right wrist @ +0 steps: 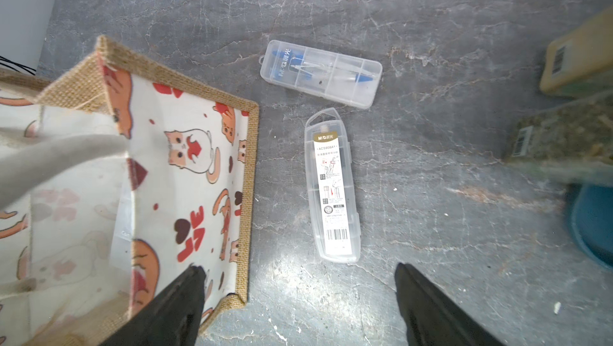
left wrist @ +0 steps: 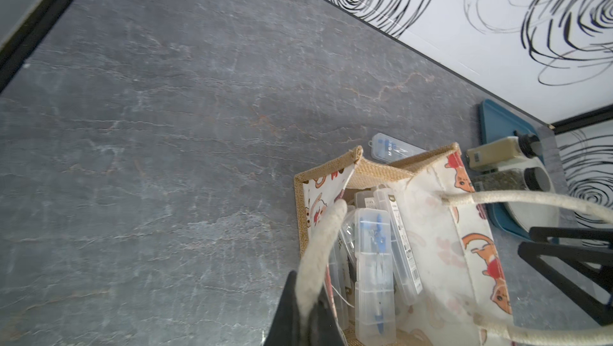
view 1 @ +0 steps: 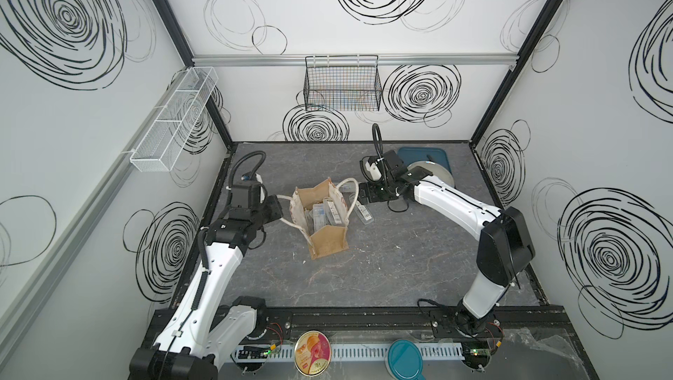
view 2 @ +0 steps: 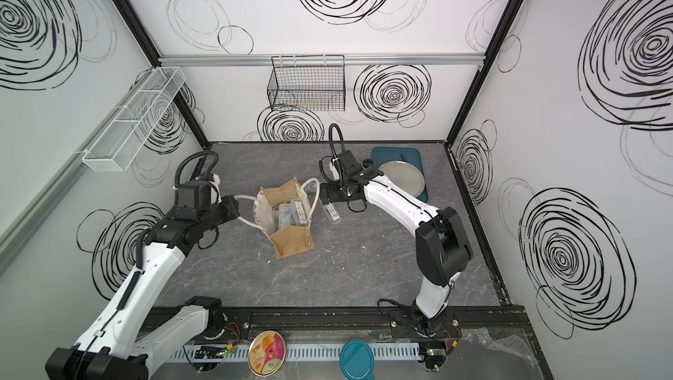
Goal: Put the compass set into the canvas bag
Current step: Move the canvas bag to the center of the board, then pick up the compass set at the center of the board.
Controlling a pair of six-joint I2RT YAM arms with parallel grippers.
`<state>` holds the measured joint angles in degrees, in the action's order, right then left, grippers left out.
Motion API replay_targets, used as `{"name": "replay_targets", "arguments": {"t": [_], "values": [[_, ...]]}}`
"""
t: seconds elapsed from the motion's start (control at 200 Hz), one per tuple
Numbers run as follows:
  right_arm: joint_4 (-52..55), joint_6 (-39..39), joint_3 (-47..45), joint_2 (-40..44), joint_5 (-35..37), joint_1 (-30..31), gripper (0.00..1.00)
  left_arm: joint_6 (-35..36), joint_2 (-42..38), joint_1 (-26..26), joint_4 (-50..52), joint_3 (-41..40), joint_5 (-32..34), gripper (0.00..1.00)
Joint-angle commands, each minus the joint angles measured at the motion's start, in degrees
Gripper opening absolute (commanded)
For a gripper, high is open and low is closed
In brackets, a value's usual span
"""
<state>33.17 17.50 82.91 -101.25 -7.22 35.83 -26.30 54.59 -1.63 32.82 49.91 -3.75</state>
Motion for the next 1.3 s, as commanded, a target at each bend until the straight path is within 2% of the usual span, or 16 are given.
{"name": "replay_targets", "arguments": {"t": [0.0, 0.12, 0.355, 0.57, 0.735, 1.006, 1.156, 1.296], "values": [[5.26, -1.42, 2.12, -1.84, 1.33, -0.23, 0.93, 3.9, -1.09, 3.26, 1.96, -0.52, -2.29, 0.05], [5.54, -2.13, 2.6, -3.99, 1.07, -1.02, 0.93, 4.81, -1.81, 4.7, 2.73, -0.87, -2.83, 0.13], [4.11, -4.78, 2.6, -9.0, -0.76, -2.94, 0.9, 4.82, -2.29, 4.96, 3.22, -1.43, -2.44, 0.22], [7.52, -7.38, 7.76, -17.67, -1.98, -2.32, 0.84, 5.07, -3.53, 4.1, 3.91, -1.0, -2.17, 0.45], [8.54, -8.09, 10.72, -21.43, -2.97, -1.74, 0.82, 5.29, -4.75, 2.11, 5.28, 0.34, 0.22, 0.55], [12.45, -9.06, 16.48, -27.48, -1.29, -1.22, 0.78, 4.87, -4.89, -1.15, 6.6, 2.03, 3.69, 0.6], [12.88, -8.4, 17.45, -27.49, 1.04, 0.16, 0.84, 4.5, -5.32, -1.62, 6.82, 2.11, 4.48, 0.61], [13.54, -7.74, 18.67, -28.26, 1.54, 1.2, 0.84, 4.33, -5.64, -1.63, 6.78, 2.03, 4.85, 0.62]]}}
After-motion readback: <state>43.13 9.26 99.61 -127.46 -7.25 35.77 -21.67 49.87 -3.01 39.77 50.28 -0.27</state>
